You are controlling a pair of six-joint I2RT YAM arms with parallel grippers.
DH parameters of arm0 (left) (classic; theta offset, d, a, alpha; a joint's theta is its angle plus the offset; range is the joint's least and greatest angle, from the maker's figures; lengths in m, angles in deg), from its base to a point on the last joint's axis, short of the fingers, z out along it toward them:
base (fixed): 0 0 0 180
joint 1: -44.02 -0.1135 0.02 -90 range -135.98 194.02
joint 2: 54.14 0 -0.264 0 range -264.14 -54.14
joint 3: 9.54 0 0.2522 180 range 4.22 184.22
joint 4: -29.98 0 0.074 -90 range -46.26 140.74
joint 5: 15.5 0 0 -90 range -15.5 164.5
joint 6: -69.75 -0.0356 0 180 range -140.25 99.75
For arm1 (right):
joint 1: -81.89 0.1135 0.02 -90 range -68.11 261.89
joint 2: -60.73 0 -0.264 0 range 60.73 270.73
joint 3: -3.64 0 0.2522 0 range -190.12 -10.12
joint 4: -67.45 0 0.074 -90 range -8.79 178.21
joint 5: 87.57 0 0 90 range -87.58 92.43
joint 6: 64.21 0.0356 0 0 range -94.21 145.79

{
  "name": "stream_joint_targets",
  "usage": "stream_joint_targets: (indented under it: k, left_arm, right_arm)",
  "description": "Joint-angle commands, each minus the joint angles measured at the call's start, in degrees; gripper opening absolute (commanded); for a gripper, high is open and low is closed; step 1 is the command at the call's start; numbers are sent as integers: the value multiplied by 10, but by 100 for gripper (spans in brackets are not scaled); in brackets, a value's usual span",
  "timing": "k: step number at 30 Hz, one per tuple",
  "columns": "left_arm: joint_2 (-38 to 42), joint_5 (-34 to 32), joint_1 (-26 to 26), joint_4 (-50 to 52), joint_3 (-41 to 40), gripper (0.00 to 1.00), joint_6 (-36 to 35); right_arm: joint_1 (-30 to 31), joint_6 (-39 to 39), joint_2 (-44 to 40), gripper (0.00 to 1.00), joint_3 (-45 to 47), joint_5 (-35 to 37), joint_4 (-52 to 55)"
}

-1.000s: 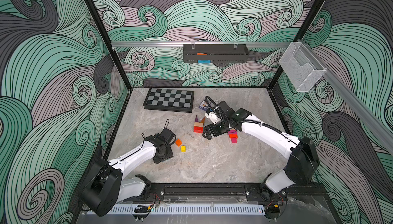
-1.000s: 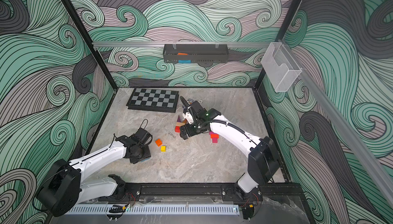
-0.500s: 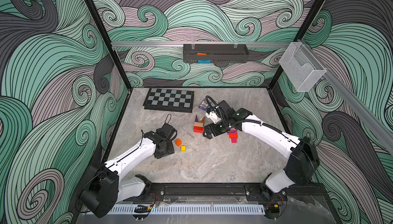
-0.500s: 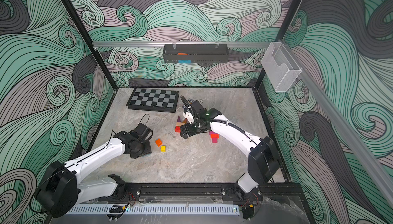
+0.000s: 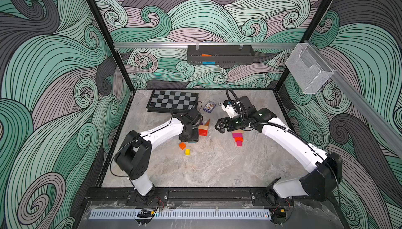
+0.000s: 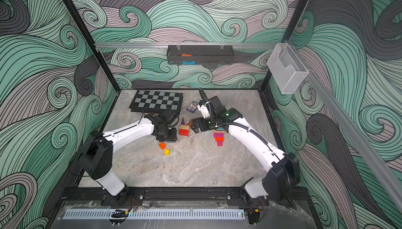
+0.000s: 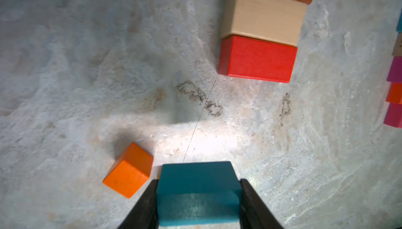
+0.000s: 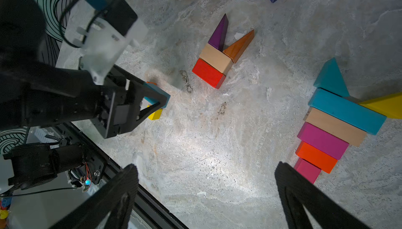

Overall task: Assemble a carrot with building blocks
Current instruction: Place the building block at the center of the board.

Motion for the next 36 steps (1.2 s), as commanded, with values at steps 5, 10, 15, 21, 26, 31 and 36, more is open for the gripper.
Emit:
stream_joint_targets:
  k: [5, 10, 15, 21, 26, 31, 36]
  left_arm:
    - [-86, 30, 16, 8, 84, 20, -53]
    - [-107, 31, 19, 1, 86, 20, -53]
    - [-116, 26, 19, -4, 86, 21, -54]
    - [-129, 23, 20, -16, 90, 23, -56]
    - [-131, 19, 22, -30, 92, 23, -57]
    - [-131, 18, 25, -37, 93, 23, -55]
    - [-134, 19, 27, -41, 93, 24, -55]
  right_arm:
    - [-14, 6, -13, 99, 6, -6, 2]
    - [-20, 5, -13, 99, 9, -8, 2]
    - [-22, 5, -9, 99, 8, -10, 2]
    - [-23, 5, -4, 98, 8, -10, 2]
    - [-23, 4, -4, 99, 10, -10, 2]
    - [-23, 5, -1, 99, 9, -9, 2]
    - [-23, 6, 3, 99, 9, -11, 1]
